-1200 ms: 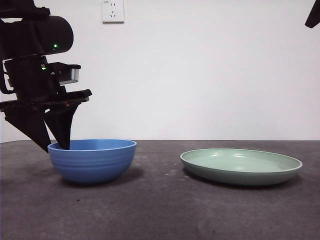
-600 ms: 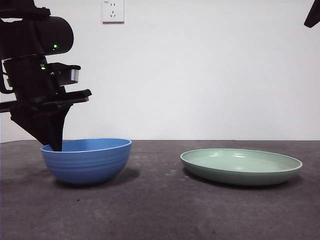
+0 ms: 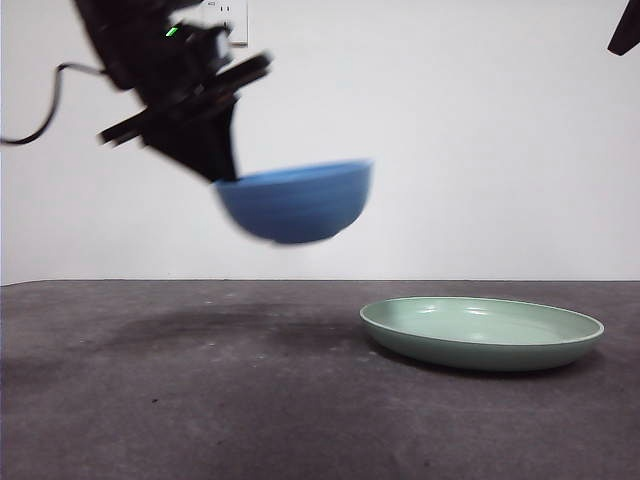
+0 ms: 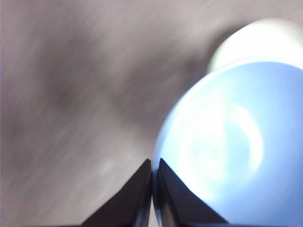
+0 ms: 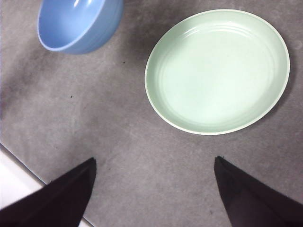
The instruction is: Pick up the blue bowl, put it on the green plate, put it on desk
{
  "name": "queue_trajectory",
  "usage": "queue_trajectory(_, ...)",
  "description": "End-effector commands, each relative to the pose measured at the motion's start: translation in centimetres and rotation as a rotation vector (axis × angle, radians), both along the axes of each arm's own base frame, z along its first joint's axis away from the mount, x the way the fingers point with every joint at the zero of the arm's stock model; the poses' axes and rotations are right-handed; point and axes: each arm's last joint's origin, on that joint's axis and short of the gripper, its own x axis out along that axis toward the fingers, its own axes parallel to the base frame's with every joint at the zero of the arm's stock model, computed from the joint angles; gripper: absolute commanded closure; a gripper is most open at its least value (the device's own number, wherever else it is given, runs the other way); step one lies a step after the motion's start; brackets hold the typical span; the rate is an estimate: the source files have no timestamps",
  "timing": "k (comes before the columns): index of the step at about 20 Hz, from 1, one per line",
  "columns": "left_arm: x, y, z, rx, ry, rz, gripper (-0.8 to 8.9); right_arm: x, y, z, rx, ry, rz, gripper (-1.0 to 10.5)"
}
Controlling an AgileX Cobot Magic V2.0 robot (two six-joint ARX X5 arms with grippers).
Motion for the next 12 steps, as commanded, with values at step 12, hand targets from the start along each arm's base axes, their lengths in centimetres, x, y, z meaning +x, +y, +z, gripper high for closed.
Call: queue_trajectory(12,4.5,-12.5,-3.0,-0.028,0.014,-0.142,7.99,0.1,0.0,0.6,0.015,-0.006,-0.015,5.5)
